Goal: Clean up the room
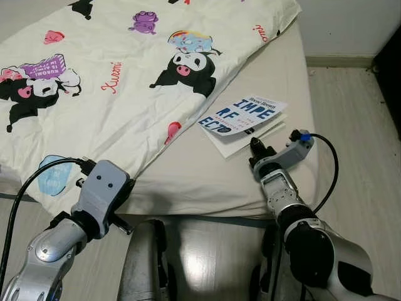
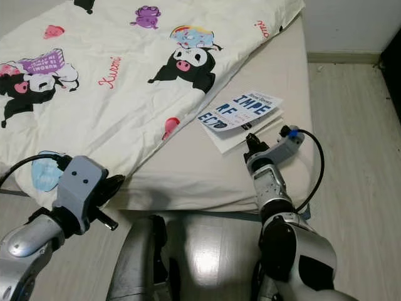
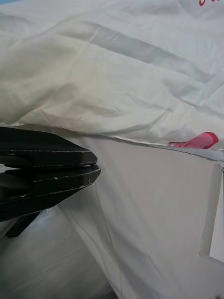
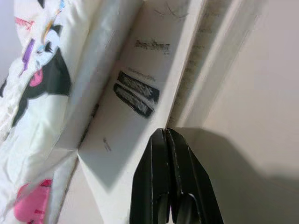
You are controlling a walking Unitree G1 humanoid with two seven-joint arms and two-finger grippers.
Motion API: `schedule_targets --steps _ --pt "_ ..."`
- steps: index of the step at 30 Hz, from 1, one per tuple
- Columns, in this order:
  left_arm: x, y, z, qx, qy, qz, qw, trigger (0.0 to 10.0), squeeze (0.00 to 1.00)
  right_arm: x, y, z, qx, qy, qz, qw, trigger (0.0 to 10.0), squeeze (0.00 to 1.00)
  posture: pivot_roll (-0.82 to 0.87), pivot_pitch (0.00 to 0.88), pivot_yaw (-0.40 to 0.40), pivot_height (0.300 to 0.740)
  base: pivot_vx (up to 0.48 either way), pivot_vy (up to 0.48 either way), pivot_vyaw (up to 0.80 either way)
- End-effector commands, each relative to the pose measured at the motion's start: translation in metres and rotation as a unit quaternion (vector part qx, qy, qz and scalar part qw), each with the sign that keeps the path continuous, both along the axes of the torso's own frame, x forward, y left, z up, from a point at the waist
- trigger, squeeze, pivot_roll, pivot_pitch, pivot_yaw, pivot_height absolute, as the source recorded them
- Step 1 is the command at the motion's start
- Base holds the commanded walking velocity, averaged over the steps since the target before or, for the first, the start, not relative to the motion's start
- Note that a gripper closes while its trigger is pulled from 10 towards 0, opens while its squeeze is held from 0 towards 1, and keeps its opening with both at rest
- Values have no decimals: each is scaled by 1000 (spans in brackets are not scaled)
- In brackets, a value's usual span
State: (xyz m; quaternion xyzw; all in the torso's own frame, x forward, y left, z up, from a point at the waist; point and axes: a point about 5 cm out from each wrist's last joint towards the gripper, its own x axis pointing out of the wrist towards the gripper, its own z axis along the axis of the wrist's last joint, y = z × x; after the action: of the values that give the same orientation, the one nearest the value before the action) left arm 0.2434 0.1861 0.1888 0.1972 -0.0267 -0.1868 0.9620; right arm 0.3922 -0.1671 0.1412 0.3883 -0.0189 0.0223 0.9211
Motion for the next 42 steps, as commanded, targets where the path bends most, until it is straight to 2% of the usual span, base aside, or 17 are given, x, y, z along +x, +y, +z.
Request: schedule_targets --steps 1,4,6,13,14,15,19,25,29,30,32,33,34,42 --pt "-4 0 -6 8 11 2 1000 10000 0 -10 5 -22 15 23 -1 1000 0 0 303 460 105 535 0 0 0" --pt "-4 0 -6 8 11 2 1000 10000 0 -10 5 -22 15 23 -1 1000 0 0 303 460 105 535 0 0 0" --pt "-6 -2 -7 7 11 -1 1000 10000 0 -24 8 -44 17 25 -15 999 0 0 291 457 104 535 0 0 0" --pt "-7 -4 -8 7 11 -6 1000 10000 0 -43 7 -68 29 29 -44 998 0 0 290 456 111 535 0 0 0" --pt "-6 -5 -8 7 10 -8 1000 10000 0 -45 5 -71 32 31 -50 998 3647 0 291 456 114 535 0 0 0" --pt "-6 -5 -7 8 10 -10 1000 10000 0 -46 0 -71 40 34 -58 997 10000 1000 290 455 116 535 0 0 0" --pt "-5 -5 -7 8 8 -12 1000 10000 0 -42 -8 -69 64 40 -70 995 10000 1000 291 453 118 535 0 0 0" --pt "-4 -5 -7 8 7 -12 1000 10000 0 -40 -12 -66 75 42 -73 994 10000 1000 295 456 117 535 0 0 0" --pt "-4 -5 -3 11 0 -11 1000 10000 0 -28 -19 -52 87 52 -67 993 10000 1000 317 454 111 535 0 0 0" --pt "-5 -5 -2 12 -2 -11 1000 10000 0 -25 -19 -49 84 61 -62 993 10000 1000 326 455 111 535 0 0 0" --pt "-7 -6 1 20 -6 -17 1000 10000 0 -19 -18 -43 37 96 -53 993 10000 1000 334 460 112 535 0 0 0" --pt "-7 -6 1 20 -6 -17 1000 10000 0 -19 -18 -43 37 96 -53 993 10000 1000 334 460 112 535 0 0 0" --pt "-9 -6 4 25 -9 -21 999 10000 0 -15 -18 -38 3 114 -50 992 10000 1000 333 462 110 535 0 0 0" --pt "-9 -12 11 5 -19 -32 999 10000 0 -8 -16 -24 -14 106 -40 993 10000 1000 332 459 112 535 0 0 0"
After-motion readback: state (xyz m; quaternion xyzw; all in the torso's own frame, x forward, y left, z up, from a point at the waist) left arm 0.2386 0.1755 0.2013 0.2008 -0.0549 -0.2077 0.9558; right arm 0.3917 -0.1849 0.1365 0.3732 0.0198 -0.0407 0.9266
